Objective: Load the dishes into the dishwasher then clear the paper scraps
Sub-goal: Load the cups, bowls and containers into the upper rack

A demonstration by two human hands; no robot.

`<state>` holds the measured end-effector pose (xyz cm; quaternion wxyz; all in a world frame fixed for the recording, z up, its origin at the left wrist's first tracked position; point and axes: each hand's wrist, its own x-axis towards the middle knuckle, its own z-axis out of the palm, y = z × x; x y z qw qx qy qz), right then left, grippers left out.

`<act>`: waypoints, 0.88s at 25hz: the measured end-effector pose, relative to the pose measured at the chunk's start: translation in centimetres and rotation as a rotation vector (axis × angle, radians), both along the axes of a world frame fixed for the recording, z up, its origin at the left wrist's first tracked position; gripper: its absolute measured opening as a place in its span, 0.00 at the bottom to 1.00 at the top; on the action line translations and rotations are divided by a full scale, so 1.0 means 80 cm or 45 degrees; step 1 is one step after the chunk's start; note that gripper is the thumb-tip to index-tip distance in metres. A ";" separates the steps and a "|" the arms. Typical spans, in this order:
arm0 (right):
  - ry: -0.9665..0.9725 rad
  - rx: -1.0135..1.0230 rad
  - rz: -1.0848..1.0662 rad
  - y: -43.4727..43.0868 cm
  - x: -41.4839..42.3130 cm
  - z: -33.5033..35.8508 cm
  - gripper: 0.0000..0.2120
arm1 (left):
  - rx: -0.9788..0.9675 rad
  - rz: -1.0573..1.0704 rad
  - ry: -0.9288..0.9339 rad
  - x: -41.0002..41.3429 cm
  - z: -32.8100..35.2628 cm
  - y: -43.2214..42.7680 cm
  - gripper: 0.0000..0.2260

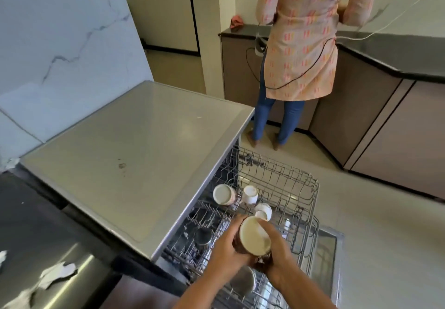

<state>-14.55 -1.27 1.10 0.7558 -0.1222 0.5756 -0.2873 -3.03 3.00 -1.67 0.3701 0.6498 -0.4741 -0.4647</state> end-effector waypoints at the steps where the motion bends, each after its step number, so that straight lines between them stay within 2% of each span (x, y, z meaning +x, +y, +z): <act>1: 0.004 0.032 0.005 0.001 0.000 -0.013 0.16 | 0.069 -0.009 0.018 0.000 -0.006 0.000 0.35; 5: 0.045 0.086 0.021 -0.008 -0.001 -0.051 0.17 | 0.269 0.063 0.136 0.003 -0.040 -0.009 0.35; 8: 0.046 0.068 0.013 -0.018 -0.004 -0.071 0.14 | 0.370 0.221 0.395 0.006 -0.072 -0.020 0.30; 12: 0.094 0.046 0.058 -0.037 0.002 -0.104 0.18 | 0.474 0.402 0.658 0.020 -0.102 -0.038 0.26; 18: 0.152 0.009 0.175 -0.077 0.051 -0.160 0.26 | 0.582 0.666 0.795 0.055 -0.135 -0.082 0.23; 22: 0.218 -0.047 0.314 -0.109 0.084 -0.189 0.32 | 0.547 0.758 0.785 0.077 -0.160 -0.114 0.22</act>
